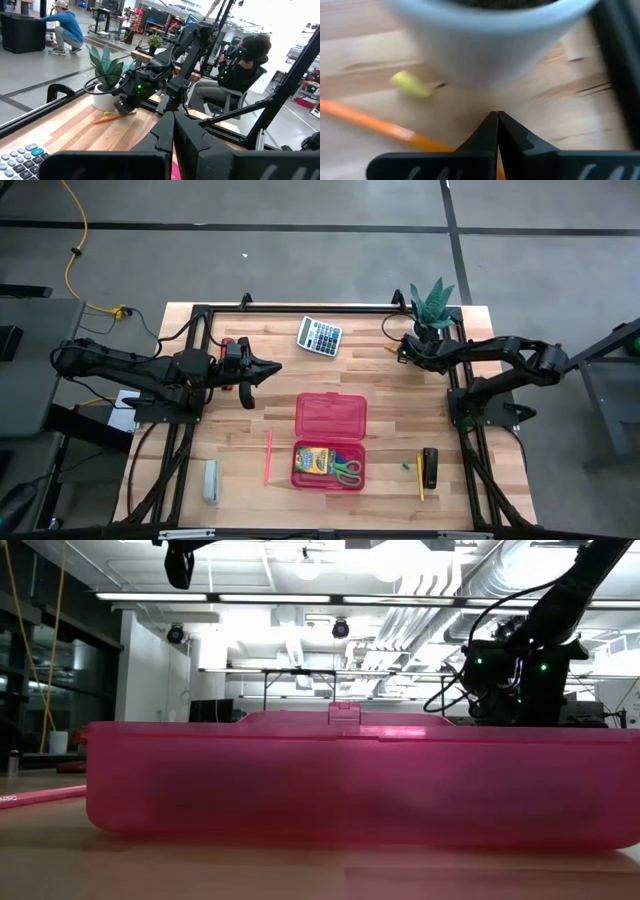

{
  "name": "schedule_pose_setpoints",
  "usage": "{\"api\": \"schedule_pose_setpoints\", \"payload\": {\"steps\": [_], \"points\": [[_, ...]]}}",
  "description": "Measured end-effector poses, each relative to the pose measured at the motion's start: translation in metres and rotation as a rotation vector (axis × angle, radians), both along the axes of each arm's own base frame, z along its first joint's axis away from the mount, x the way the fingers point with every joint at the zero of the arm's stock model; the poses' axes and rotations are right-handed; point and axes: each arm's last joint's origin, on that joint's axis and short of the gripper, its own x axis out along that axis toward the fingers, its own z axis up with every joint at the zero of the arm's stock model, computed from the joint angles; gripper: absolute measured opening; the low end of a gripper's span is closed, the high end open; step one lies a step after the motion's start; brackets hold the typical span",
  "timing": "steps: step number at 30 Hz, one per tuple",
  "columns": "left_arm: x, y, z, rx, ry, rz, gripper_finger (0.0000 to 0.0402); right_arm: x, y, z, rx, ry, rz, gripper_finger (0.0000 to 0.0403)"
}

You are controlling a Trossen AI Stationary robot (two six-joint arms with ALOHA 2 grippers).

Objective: Pack school essentials
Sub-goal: Put the yellow pencil into the pink supply box

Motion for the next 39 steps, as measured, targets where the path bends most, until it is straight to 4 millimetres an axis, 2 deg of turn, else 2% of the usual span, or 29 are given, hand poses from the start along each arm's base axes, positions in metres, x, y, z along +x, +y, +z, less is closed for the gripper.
{"api": "schedule_pose_setpoints", "payload": {"steps": [16, 19, 25, 27, 32, 34, 39], "points": [[0.0, 0.0, 0.0, 0.002, 0.001, 0.0, 0.0, 0.02, 0.034, 0.003, 0.029, -0.107, 0.105, 0.0], [0.0, 0.0, 0.0, 0.002, 0.001, 0.0, 0.0, 0.02, 0.037, 0.011, 0.029, -0.157, 0.12, 0.0], [0.0, 0.0, 0.0, 0.002, 0.002, 0.0, 0.0, 0.016, 0.04, 0.036, -0.103, -0.259, 0.14, 0.0], [0.0, 0.0, 0.0, 0.002, 0.002, 0.0, 0.0, 0.016, 0.04, 0.046, -0.139, -0.288, 0.227, 0.0], [0.0, 0.0, 0.0, 0.003, 0.002, 0.0, 0.0, 0.02, 0.043, 0.065, -0.107, -0.357, 0.669, 0.0], [0.0, 0.0, 0.0, 0.002, 0.002, 0.0, 0.0, 0.021, 0.044, 0.065, -0.058, -0.38, 0.781, 0.0], [0.0, 0.0, 0.0, 0.002, 0.002, 0.0, 0.0, 0.023, 0.044, 0.052, 0.105, -0.368, 0.921, 0.0001]]}}
